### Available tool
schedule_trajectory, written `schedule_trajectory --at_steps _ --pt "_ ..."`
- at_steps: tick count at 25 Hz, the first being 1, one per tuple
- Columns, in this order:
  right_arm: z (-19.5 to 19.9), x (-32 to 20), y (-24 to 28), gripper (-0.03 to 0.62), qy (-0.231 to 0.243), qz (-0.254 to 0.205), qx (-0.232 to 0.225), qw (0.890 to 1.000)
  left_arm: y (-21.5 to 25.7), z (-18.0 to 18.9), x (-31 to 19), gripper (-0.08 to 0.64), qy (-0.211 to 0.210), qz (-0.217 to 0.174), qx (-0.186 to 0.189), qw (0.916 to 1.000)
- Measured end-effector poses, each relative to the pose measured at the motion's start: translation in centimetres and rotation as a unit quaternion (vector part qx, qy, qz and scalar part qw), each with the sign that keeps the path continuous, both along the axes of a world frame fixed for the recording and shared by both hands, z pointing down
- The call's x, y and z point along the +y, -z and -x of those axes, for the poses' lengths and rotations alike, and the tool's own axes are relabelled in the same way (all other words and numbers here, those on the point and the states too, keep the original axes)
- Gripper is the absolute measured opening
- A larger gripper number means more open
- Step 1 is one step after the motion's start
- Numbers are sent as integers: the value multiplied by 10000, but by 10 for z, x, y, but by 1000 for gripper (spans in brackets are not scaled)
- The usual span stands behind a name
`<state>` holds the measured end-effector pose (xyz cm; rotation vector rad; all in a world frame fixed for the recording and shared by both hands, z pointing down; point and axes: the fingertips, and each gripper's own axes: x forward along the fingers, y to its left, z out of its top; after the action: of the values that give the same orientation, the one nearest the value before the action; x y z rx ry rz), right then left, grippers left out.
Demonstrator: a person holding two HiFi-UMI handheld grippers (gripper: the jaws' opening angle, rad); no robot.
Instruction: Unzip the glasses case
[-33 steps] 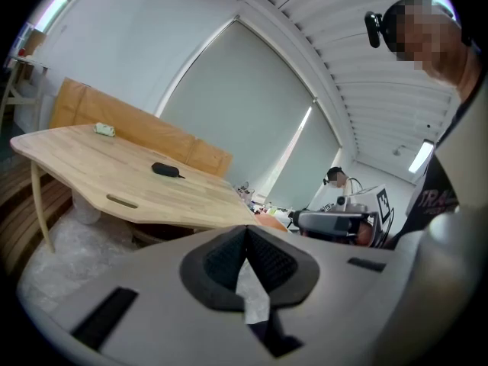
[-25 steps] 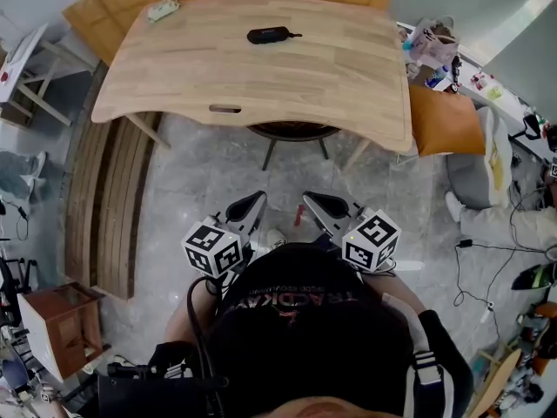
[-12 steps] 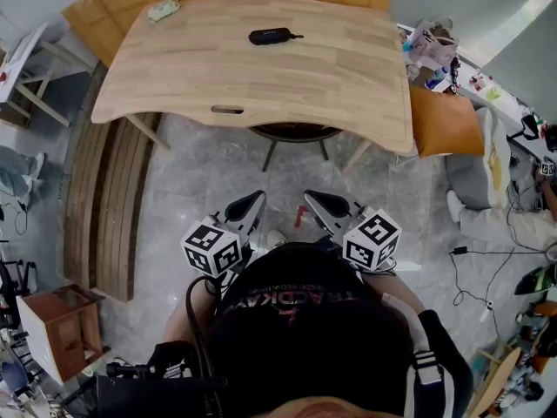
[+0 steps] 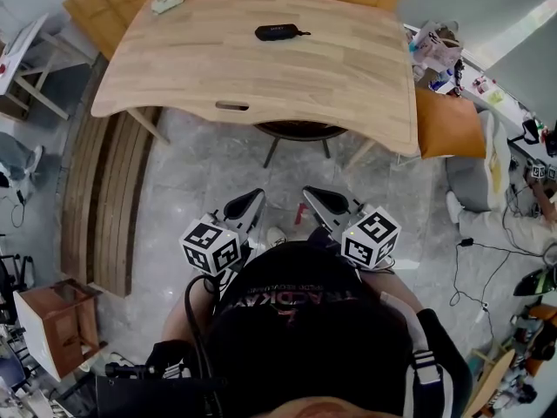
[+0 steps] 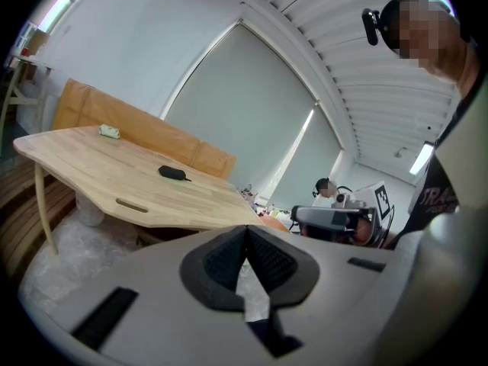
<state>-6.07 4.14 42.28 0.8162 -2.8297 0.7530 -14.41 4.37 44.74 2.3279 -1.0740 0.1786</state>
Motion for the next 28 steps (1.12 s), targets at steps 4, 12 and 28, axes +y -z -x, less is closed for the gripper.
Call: schedule_trajectory --at_steps 4,12,28 --pt "-1 -8 -3 15 13 38 -20 10000 -1 -1 -6 12 47 5 -3 10000" --pt "-4 -41 -1 15 235 3 -29 9997 3 -9 -37 12 210 -84 -38 9997" --pt "-36 -153 6 15 532 -124 27 9985 14 -45 -141 12 589 -280 -157 9978"
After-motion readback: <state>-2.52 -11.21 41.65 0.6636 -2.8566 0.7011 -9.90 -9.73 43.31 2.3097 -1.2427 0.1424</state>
